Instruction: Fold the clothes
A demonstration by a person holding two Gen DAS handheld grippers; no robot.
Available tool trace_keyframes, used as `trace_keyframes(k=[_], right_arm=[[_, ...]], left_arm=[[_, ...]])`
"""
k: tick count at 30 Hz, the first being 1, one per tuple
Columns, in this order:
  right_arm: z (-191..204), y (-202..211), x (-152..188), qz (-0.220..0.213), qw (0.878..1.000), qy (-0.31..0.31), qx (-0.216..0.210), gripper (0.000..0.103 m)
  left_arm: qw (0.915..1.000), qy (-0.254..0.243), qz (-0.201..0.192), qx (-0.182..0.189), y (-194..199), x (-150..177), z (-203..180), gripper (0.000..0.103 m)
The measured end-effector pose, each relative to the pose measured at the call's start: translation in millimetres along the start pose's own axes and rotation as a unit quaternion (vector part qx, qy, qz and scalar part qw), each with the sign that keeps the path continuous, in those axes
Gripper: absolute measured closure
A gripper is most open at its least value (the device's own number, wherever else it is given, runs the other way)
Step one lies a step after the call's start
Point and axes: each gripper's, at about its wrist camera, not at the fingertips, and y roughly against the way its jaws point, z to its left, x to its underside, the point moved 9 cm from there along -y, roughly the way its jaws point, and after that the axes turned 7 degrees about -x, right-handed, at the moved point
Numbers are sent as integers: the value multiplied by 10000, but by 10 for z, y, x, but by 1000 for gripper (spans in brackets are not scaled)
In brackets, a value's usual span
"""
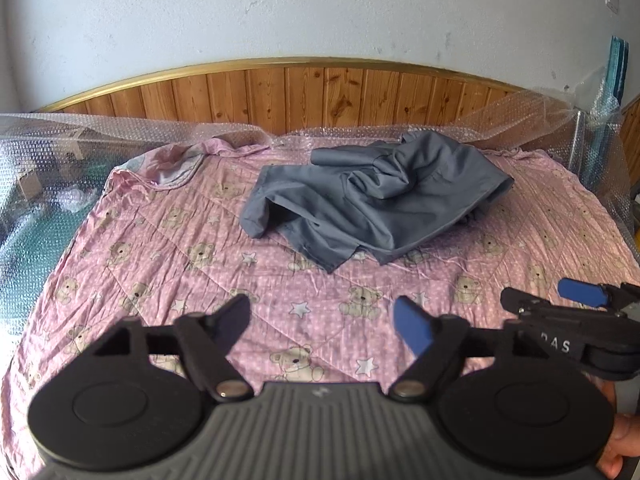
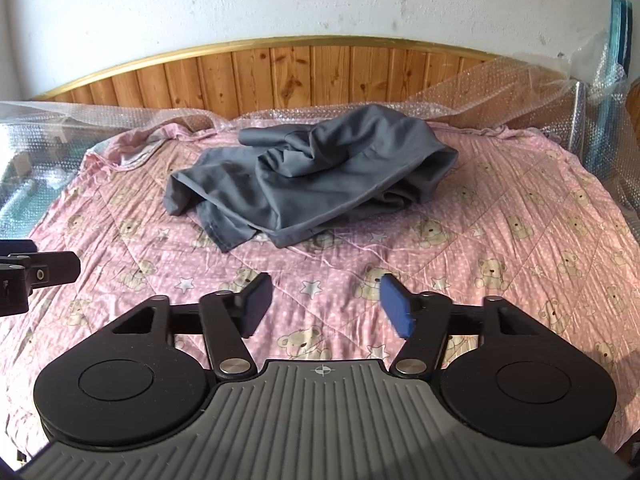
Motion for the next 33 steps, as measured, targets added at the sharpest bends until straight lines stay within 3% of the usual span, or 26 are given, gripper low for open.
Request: trace_keyframes(k=[2,11,14,16,18,24,28,30,31,32,33], right_arm=[[-29,-24,-3,25,10000,-49,-7,25],[-184,-189,-80,74,9998,-165,34,17],[-237,-419,-60,164,9999,-14,-13,10],[-311,-646,16,444,9990,41,-97,11],[-433,-806,34,584,9981,-62,-157,12],[-839,-1307,-401,410,9967,-491,-502,9],[-1218,-1883,-867,163,9923,-1091,-562,7],[-1310,-2246,-975,268,9883,-1325,-706,8],[-1356,-2427,-1029,321,9860,-1442,-778,15],[-1402,-2607,-1084,374,9834,-1558,-849,39],[-1447,-2786,-1138,428,9807,-1672,-921,56]], left_arm=[[9999,62,-52,-61,-13,-33,8,3],[9995,209,220,8,-375,-74,-19,0],[9965,222,761,277,-847,14,-89,0],[9924,229,1182,262,-1127,85,-71,11],[9907,459,1254,243,-1283,69,2,8],[9850,917,1404,395,-1732,-262,-70,0],[9855,1080,1307,3,-2049,-523,-62,0],[9846,1161,1295,-193,-2197,-609,-23,0],[9841,1195,1292,-255,-2271,-646,-3,0],[9838,1210,1301,-252,-2360,-682,13,0],[9833,1202,1339,-289,-2437,-697,36,0]])
